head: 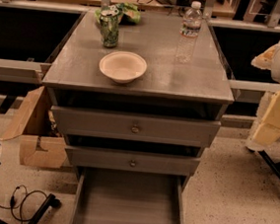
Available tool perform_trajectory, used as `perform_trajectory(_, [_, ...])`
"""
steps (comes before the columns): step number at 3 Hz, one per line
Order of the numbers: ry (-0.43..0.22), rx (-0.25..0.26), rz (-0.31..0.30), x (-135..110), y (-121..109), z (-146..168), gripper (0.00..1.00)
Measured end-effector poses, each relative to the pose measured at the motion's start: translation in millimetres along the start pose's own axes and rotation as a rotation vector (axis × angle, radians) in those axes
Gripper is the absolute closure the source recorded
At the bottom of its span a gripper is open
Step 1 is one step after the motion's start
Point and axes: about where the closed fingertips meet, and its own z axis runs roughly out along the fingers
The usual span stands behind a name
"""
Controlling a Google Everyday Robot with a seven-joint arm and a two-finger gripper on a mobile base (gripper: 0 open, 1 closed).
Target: Place water bottle into bottom drawer
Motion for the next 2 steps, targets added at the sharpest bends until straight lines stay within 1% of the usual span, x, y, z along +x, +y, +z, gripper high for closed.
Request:
perform_trajectory(1, [-0.008, 0.013, 0.002, 0, -2, -1, 0.00])
perform_trajectory(2, [-0.089, 0.062, 0.034, 9, -28, 12, 0.00])
